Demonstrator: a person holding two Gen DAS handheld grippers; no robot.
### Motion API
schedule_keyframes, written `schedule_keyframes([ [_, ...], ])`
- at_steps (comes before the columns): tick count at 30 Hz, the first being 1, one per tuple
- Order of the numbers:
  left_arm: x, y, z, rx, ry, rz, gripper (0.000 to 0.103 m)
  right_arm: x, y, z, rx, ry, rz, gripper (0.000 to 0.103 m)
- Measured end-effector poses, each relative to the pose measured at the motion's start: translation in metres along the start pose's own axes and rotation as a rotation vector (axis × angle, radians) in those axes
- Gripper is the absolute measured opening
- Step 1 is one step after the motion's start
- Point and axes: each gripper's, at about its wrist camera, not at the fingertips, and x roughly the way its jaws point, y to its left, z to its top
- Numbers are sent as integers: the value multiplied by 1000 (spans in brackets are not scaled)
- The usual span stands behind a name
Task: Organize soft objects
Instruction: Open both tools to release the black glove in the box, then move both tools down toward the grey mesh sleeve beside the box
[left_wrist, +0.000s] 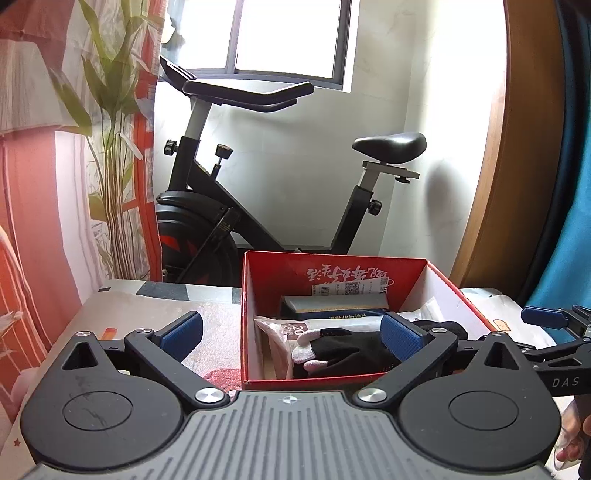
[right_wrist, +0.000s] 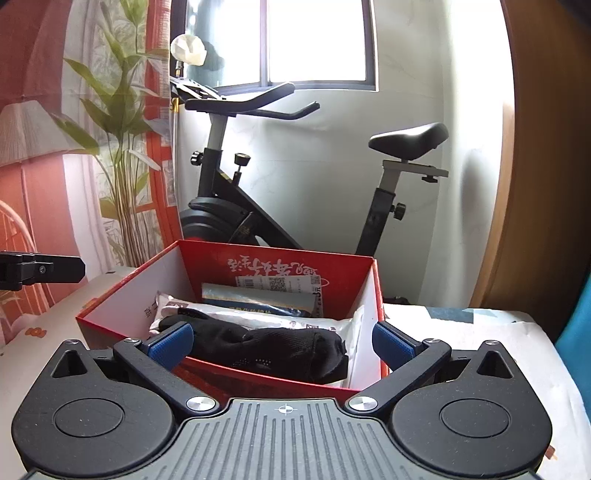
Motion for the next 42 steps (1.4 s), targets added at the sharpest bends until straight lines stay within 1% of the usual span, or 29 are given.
schedule_keyframes([
  [4, -22, -3, -9, 23, -22, -1, 103, -18, -1, -5, 13, -15, 7, 103],
  [11, -63, -12, -39, 39, -90, 48, 103, -57, -2, -22, 8, -79, -4, 103],
  [14, -73, -14, -55, 32, -95, 72, 103, -74, 1, -36, -9, -102, -17, 103],
  [19, -84, -10, -82, -14, -47, 86, 103, -93, 7, -61, -15, -118, -32, 103],
  [22, -87, -7, -98, -36, -12, 87, 103, -101, 11, -76, 18, -111, -34, 103],
  [25, -82, -5, -109, -34, 22, 91, 103, -105, 13, -95, 40, -96, -30, 103],
  [26, -80, -4, -111, -35, 34, 96, 103, -105, 15, -103, 25, -89, -43, 103],
  [28, -76, -2, -114, -52, 59, 94, 103, -101, 21, -116, -10, -59, -117, 103],
  [29, -75, -1, -116, -65, 68, 88, 103, -98, 22, -121, -14, -41, -134, 103],
  [33, -68, 2, -124, -78, 107, 81, 103, -88, 18, -135, 33, 9, -108, 103],
  [37, -63, 6, -131, -100, 137, 82, 103, -82, 21, -139, 24, 30, -104, 103],
  [42, -59, 9, -134, -113, 156, 87, 103, -78, 23, -144, 22, 43, -84, 103],
])
